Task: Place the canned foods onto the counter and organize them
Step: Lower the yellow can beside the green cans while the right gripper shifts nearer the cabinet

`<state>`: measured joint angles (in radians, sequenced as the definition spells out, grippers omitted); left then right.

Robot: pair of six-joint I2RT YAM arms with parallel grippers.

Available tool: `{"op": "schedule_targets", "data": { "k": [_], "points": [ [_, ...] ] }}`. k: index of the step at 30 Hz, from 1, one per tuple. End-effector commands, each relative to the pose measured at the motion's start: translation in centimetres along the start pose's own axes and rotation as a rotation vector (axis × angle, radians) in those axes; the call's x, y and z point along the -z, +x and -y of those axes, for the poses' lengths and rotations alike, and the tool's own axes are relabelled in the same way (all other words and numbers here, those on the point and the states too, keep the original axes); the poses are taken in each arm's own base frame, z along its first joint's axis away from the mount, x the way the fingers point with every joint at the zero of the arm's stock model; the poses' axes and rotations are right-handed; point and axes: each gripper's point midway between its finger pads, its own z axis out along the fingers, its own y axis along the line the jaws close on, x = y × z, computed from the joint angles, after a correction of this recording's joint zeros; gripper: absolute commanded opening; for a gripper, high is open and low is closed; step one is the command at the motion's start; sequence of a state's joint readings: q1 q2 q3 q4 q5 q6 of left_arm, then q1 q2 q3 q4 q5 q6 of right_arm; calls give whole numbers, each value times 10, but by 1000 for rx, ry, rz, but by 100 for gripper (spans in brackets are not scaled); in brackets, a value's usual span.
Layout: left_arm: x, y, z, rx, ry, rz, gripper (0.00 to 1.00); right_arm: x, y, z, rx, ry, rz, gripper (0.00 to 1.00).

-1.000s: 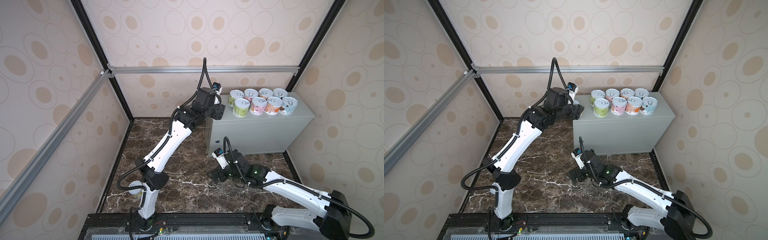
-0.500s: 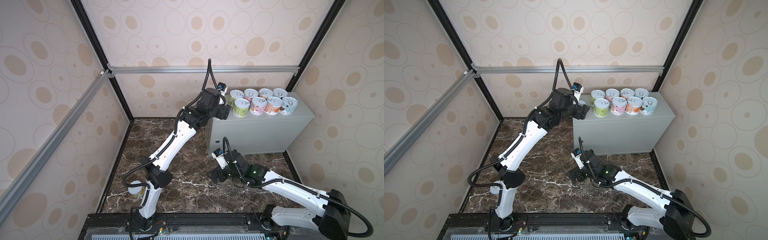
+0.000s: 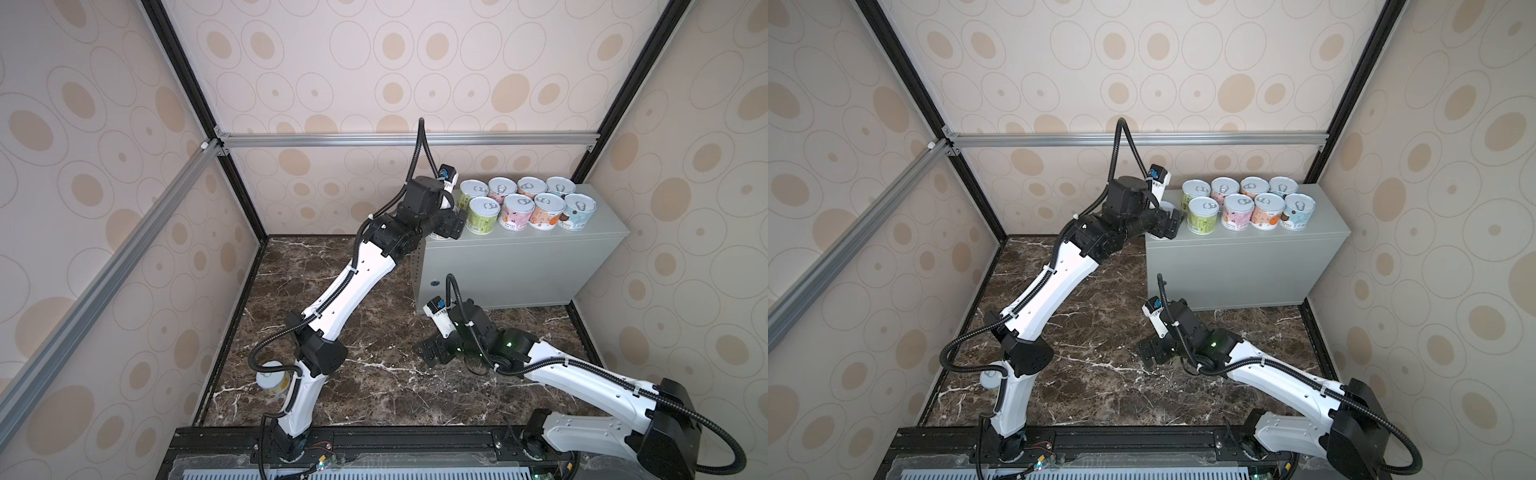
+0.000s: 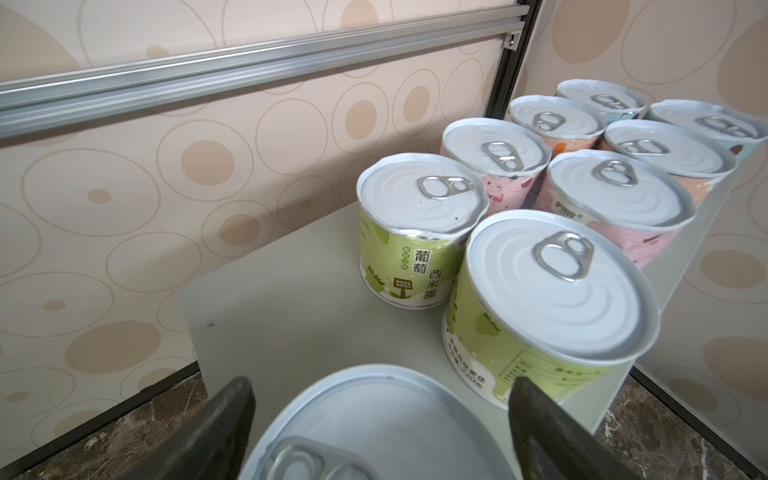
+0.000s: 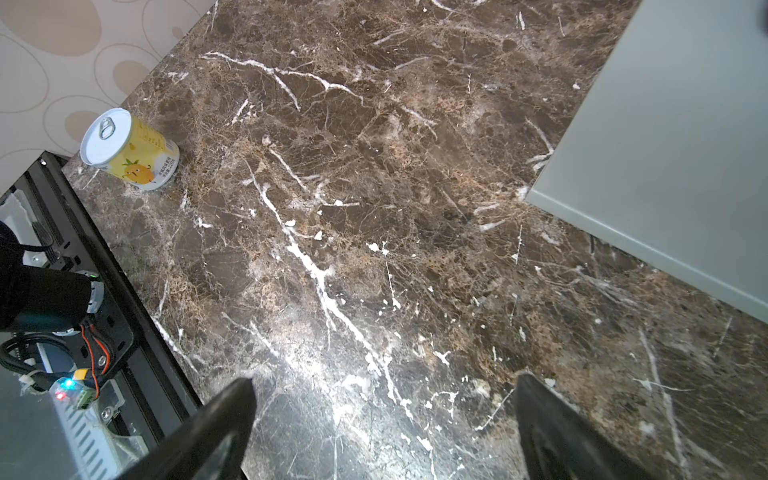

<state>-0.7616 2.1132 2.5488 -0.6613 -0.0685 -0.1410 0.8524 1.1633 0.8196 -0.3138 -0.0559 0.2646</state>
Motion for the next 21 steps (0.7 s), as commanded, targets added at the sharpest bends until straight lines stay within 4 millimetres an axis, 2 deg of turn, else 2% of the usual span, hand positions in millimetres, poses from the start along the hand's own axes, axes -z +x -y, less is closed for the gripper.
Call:
{"op": "schedule_targets", "data": {
  "k": [1, 8, 13, 21],
  "points": [
    [30, -42, 4, -18, 16, 117, 99, -2, 7, 0, -4, -2, -15, 99],
    [63, -64, 2, -20, 23, 182, 99, 0, 6, 0, -13, 1, -8, 99],
    [85, -68, 1, -19, 40, 213, 97, 5, 2, -1, -14, -1, 4, 99],
    [112, -41, -4, -11, 47, 215, 77, 22, -5, 7, -9, 50, 50, 99]
  ]
}}
